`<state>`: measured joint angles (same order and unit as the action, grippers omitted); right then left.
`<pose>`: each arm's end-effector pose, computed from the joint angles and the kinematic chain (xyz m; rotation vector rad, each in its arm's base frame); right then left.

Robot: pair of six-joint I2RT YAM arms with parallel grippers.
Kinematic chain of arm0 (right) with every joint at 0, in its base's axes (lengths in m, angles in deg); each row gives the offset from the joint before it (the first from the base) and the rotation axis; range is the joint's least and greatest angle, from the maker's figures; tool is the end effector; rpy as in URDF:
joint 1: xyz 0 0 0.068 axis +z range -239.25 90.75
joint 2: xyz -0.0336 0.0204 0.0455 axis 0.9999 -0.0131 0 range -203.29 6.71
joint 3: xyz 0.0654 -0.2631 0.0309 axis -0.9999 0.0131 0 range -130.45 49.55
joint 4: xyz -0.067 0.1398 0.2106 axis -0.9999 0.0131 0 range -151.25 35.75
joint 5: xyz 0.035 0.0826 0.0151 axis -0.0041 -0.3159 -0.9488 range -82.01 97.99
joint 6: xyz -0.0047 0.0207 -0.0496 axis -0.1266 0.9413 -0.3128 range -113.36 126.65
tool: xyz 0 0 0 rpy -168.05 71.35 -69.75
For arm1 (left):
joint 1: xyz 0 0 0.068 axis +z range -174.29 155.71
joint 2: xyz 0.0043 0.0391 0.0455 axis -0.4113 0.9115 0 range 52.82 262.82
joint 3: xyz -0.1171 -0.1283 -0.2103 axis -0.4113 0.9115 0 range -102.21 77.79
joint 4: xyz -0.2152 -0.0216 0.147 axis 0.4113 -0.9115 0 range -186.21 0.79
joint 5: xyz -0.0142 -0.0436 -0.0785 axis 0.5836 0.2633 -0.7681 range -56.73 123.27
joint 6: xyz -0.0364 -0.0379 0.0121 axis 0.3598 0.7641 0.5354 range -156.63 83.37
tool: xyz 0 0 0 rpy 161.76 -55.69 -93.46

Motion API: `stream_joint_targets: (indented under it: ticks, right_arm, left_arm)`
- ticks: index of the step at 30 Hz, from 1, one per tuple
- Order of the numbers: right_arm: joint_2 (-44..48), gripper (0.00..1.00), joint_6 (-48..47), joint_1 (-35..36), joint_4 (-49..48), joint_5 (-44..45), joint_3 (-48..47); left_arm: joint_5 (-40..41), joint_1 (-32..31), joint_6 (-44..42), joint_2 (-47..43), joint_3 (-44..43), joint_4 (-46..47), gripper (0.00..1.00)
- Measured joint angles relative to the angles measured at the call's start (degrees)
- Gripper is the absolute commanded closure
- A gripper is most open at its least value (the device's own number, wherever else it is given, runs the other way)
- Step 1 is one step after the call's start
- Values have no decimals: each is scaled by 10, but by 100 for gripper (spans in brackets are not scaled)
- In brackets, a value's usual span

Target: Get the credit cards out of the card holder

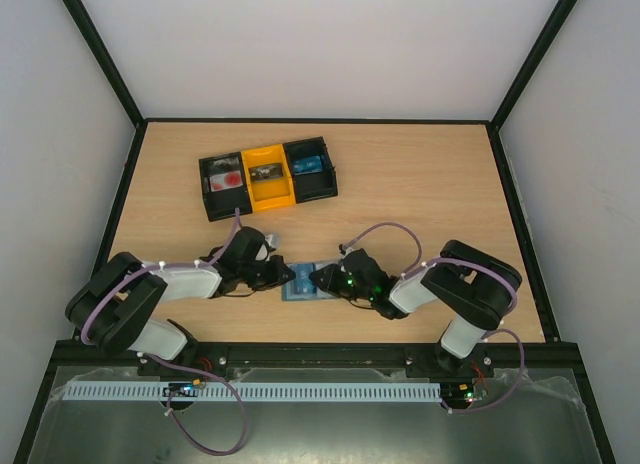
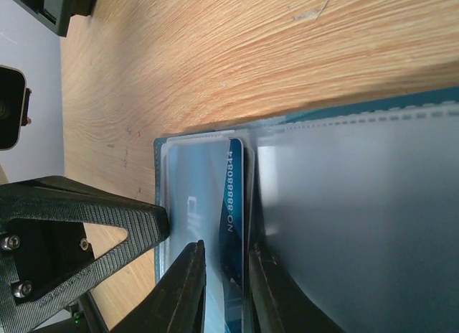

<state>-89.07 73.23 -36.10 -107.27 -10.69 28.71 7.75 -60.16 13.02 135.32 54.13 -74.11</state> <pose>0.1483 0.2169 0.1030 0.0509 2.4793 1.4630 0.1857 -0.1533 0.1232 -0.0619 2.5978 -1.1800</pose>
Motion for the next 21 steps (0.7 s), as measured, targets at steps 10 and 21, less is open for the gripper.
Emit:
stream_joint_targets:
  ticks: [10, 21]
  right_arm:
    - [-14, 98, 10, -8, -22, -3, 6]
    - [19, 98, 16, -8, -44, 4, 48]
  left_arm:
    - [7, 0, -3, 0, 9, 18, 93]
    - [21, -5, -23, -3, 9, 18, 96]
